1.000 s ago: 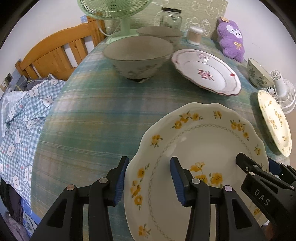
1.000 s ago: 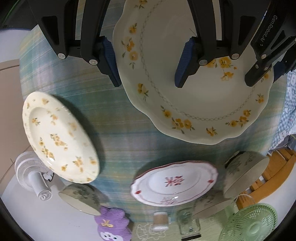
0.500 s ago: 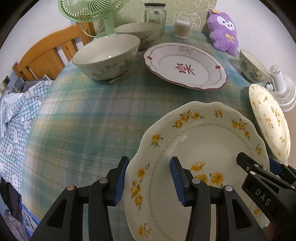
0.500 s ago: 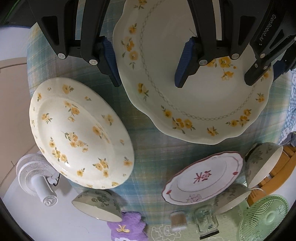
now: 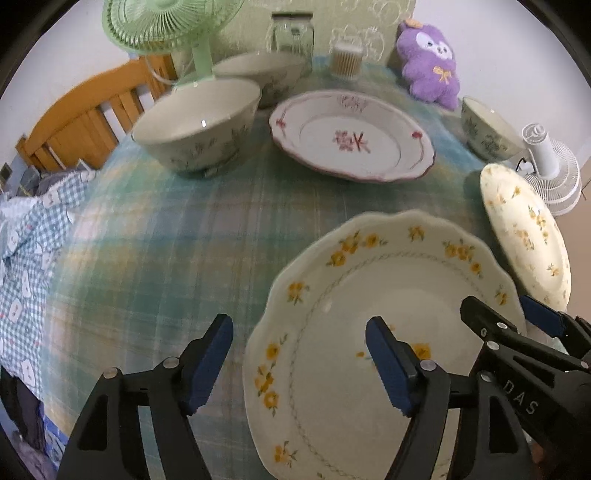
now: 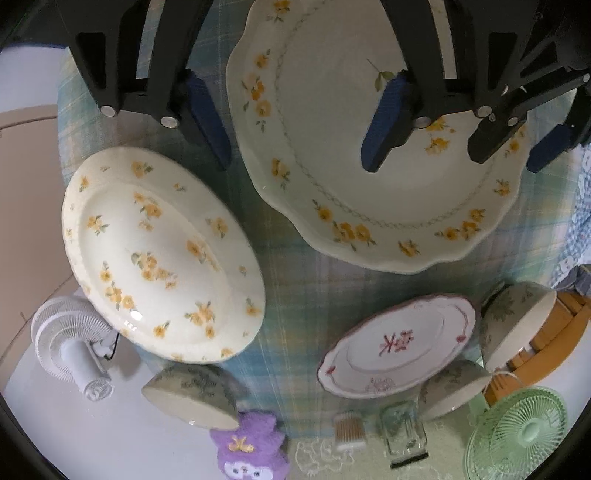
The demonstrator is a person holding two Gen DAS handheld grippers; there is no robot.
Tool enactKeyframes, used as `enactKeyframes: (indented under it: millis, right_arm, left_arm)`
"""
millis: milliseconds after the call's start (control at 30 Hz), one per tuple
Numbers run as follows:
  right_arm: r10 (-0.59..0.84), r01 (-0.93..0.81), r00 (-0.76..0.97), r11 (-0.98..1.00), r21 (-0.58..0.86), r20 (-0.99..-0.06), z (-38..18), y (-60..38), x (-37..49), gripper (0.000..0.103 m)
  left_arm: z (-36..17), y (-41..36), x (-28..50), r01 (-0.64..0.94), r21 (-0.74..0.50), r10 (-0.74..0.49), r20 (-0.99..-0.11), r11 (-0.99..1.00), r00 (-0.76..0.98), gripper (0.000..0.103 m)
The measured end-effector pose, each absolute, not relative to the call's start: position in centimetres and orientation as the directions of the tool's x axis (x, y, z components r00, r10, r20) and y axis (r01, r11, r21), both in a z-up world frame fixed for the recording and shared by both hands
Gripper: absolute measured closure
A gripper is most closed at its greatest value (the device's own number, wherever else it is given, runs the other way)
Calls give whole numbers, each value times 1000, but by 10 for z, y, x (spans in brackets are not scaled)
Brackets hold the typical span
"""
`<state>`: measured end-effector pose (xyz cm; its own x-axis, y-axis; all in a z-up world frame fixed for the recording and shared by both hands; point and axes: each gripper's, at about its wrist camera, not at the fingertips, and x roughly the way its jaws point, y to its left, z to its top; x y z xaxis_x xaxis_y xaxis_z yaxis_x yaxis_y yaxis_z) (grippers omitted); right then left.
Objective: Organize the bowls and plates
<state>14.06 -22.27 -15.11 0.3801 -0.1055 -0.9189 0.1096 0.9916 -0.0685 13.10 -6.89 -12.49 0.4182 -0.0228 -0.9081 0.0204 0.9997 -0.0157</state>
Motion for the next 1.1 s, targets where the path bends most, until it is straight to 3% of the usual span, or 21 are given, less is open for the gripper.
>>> enactKeyframes:
  millis: [533, 733, 1100]
  right_arm:
    - [-54, 45, 535, 998, -35, -843, -96, -255, 134, 26]
    - [-68, 85, 559, 996, -25, -826, -74, -275, 127, 26]
    - [-166, 224, 579, 974, -41, -798, -47, -314, 117, 26]
  left_arm:
    - [-79, -104, 118, -19, -28, -14, -839, 999, 543, 23]
    - [-58, -118, 118, 5, -35, -32, -822, 999, 569, 17]
    - [-45, -154, 137, 124, -104, -155, -817, 987, 555, 17]
